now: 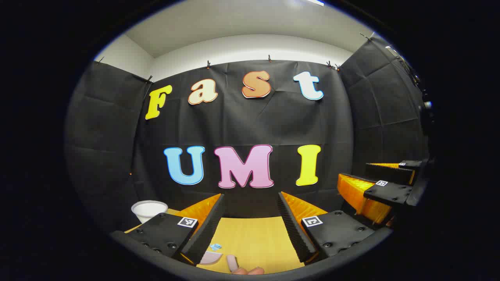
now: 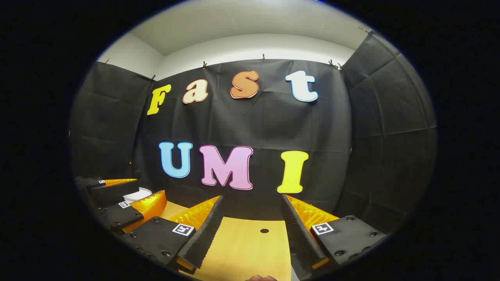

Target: Pick up the small broom and dustpan from the desktop, sweep the trash into the dustpan with the broom, and then empty the trash into the garbage bin.

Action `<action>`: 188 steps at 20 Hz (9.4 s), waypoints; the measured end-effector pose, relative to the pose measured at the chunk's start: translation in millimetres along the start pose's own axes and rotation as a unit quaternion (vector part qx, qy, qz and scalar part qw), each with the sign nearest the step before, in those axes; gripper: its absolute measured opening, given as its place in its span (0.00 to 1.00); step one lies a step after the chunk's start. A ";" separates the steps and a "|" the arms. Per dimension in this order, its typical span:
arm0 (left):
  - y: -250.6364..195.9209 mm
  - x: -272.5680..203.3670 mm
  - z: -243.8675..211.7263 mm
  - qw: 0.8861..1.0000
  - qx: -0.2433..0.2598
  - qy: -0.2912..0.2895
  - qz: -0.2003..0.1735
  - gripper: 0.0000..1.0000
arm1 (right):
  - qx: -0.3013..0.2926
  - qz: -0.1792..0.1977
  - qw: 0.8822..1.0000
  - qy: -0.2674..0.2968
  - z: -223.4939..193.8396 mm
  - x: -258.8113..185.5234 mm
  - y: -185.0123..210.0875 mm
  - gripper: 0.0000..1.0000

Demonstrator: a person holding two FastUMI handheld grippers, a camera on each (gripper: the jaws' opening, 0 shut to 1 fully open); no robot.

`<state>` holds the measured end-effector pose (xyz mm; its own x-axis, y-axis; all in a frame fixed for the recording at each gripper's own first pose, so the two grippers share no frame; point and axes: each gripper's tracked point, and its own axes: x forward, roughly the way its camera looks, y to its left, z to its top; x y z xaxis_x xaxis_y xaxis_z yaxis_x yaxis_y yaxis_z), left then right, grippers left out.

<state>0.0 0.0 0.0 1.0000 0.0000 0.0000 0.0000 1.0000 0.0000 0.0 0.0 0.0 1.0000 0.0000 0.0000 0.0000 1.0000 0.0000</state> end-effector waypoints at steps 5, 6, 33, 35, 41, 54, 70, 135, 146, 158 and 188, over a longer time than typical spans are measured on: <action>52.8 -10.6 -2.3 0.999 -0.013 0.007 0.043 0.80 | -0.014 0.028 1.000 0.001 -1.3 0.2 37.3 0.89; 61.4 -12.1 -5.0 0.999 -0.018 0.012 0.046 0.80 | -0.013 0.032 0.999 0.004 -1.7 -0.3 44.8 0.89; 99.7 -15.0 -20.7 1.000 -0.018 0.010 0.006 0.79 | -0.029 -0.006 1.000 -0.005 -4.5 -9.8 84.9 0.89; 95.5 -13.8 -21.8 1.000 -0.022 0.011 -0.001 0.79 | -0.033 -0.007 0.999 -0.006 -3.7 -11.7 82.9 0.89; 97.8 -10.4 -26.0 1.000 -0.024 0.018 -0.010 0.79 | -0.026 -0.008 1.000 0.005 -10.1 -10.4 84.5 0.93; 151.2 15.1 -78.1 0.996 -0.044 0.082 -0.008 0.80 | -0.013 0.013 0.999 0.049 -51.2 20.9 130.4 0.94; 218.3 73.4 -365.4 0.763 -0.069 0.643 -0.007 0.82 | 0.177 0.132 0.681 0.698 -412.1 57.0 263.1 0.95; 248.8 97.9 -430.0 0.694 0.027 0.705 -0.143 0.26 | 0.052 0.089 0.728 0.678 -464.9 138.3 276.7 0.25; 282.8 109.8 -437.5 0.691 0.091 0.693 -0.182 0.24 | -0.148 0.217 0.709 0.655 -489.2 274.7 300.4 0.24; 305.3 106.5 -450.5 0.678 0.168 0.685 -0.208 0.26 | -0.210 0.393 0.583 0.679 -520.2 230.4 374.2 0.25; 329.5 179.0 -363.5 0.873 0.179 0.432 -0.139 0.23 | 0.185 0.321 0.841 0.394 -385.0 235.8 149.5 0.24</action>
<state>179.0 329.5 -363.5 0.5872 -0.0887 -0.8046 0.3975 0.8975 0.1912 235.8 149.5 -385.0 0.4840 0.6852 -0.5442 -0.3946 0.7260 0.5632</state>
